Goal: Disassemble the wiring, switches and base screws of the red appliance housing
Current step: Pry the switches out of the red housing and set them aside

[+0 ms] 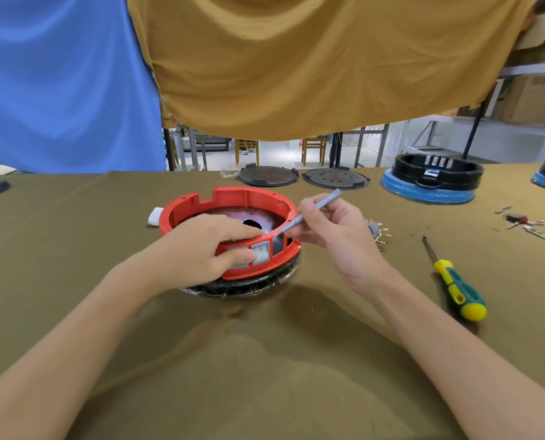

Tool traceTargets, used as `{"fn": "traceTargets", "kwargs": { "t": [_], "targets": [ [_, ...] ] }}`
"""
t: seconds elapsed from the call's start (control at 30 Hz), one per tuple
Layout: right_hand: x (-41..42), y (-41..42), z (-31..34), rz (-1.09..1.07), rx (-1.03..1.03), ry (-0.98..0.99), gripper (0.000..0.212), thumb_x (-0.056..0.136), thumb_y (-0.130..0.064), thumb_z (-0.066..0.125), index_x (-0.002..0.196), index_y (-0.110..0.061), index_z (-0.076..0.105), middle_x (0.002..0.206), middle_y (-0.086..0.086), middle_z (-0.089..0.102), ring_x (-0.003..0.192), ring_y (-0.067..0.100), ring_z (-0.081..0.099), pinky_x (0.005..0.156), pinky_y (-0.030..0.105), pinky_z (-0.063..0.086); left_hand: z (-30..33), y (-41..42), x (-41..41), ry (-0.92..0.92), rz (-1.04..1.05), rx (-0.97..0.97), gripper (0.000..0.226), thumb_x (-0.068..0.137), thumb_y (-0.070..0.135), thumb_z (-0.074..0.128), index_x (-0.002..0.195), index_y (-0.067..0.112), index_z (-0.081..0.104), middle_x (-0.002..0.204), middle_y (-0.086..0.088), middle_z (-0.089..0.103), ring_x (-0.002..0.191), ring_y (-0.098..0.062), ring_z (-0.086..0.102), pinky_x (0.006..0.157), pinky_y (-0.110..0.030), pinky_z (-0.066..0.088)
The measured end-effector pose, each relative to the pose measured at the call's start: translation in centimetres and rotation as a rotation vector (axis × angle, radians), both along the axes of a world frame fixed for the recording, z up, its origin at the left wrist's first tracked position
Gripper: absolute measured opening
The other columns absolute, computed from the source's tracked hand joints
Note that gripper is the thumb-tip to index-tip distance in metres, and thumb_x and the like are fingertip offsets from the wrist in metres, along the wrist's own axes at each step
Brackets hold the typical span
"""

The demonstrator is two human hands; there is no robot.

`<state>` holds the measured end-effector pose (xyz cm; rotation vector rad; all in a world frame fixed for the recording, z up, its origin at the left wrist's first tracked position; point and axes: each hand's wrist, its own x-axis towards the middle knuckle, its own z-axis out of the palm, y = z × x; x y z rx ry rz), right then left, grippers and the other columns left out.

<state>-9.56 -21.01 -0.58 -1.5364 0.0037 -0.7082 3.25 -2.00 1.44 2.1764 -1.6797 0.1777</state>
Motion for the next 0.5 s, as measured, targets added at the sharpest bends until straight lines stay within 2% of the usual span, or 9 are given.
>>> {"fn": "traceTargets", "kwargs": {
  "t": [0.07, 0.17, 0.23, 0.33, 0.43, 0.5],
  "targets": [
    [0.0, 0.3, 0.0, -0.017, -0.064, -0.029, 0.022, 0.095, -0.025, 0.058, 0.098, -0.004, 0.06, 0.077, 0.004, 0.072, 0.075, 0.019, 0.072, 0.083, 0.038, 0.06, -0.3, -0.1, 0.1, -0.063, 0.01, -0.012, 0.043, 0.094, 0.046, 0.053, 0.134, 0.029, 0.061, 0.096, 0.024, 0.061, 0.086, 0.005, 0.051, 0.08, -0.011, 0.037],
    [0.0, 0.7, -0.1, -0.06, -0.151, -0.079, 0.023, 0.102, -0.025, 0.05, 0.095, -0.005, 0.06, 0.075, 0.0, 0.071, 0.076, 0.02, 0.071, 0.077, 0.037, 0.058, -0.6, -0.4, 0.1, -0.105, 0.012, -0.028, 0.039, 0.097, 0.039, 0.054, 0.134, 0.03, 0.06, 0.098, 0.017, 0.066, 0.086, -0.005, 0.048, 0.086, -0.035, 0.042],
    [-0.1, 0.7, -0.1, -0.1, -0.194, -0.121, 0.023, 0.104, -0.024, 0.047, 0.093, -0.01, 0.061, 0.074, -0.001, 0.069, 0.075, 0.019, 0.07, 0.071, 0.03, 0.057, -0.9, -0.5, 0.1, -0.072, -0.005, -0.039, 0.037, 0.097, 0.035, 0.053, 0.134, 0.032, 0.06, 0.098, 0.024, 0.063, 0.09, -0.009, 0.047, 0.091, -0.042, 0.04],
    [-0.3, 0.9, -0.1, -0.132, -0.237, -0.125, 0.022, 0.104, -0.027, 0.048, 0.091, -0.016, 0.062, 0.076, -0.001, 0.07, 0.075, 0.015, 0.07, 0.069, 0.025, 0.055, -1.4, -0.6, 0.2, 0.01, -0.014, -0.066, 0.035, 0.099, 0.029, 0.056, 0.133, 0.037, 0.057, 0.099, 0.035, 0.055, 0.098, -0.006, 0.046, 0.1, -0.038, 0.031],
    [-0.2, 1.2, -0.2, -0.141, -0.293, -0.09, 0.022, 0.102, -0.028, 0.049, 0.092, -0.014, 0.061, 0.078, 0.0, 0.069, 0.075, 0.014, 0.071, 0.066, 0.019, 0.052, -2.1, -0.7, -0.1, 0.054, 0.005, -0.143, 0.036, 0.092, 0.048, 0.056, 0.128, 0.042, 0.052, 0.106, 0.031, 0.053, 0.108, 0.008, 0.043, 0.101, -0.021, 0.023],
    [-0.1, 1.2, -0.3, -0.152, -0.311, -0.087, 0.021, 0.103, -0.027, 0.049, 0.092, -0.014, 0.061, 0.078, 0.001, 0.069, 0.074, 0.015, 0.071, 0.067, 0.021, 0.052, -2.4, -0.9, -0.2, 0.067, 0.021, -0.195, 0.039, 0.088, 0.052, 0.056, 0.123, 0.037, 0.052, 0.107, 0.028, 0.054, 0.109, 0.015, 0.041, 0.098, -0.017, 0.024]
  ]
}}
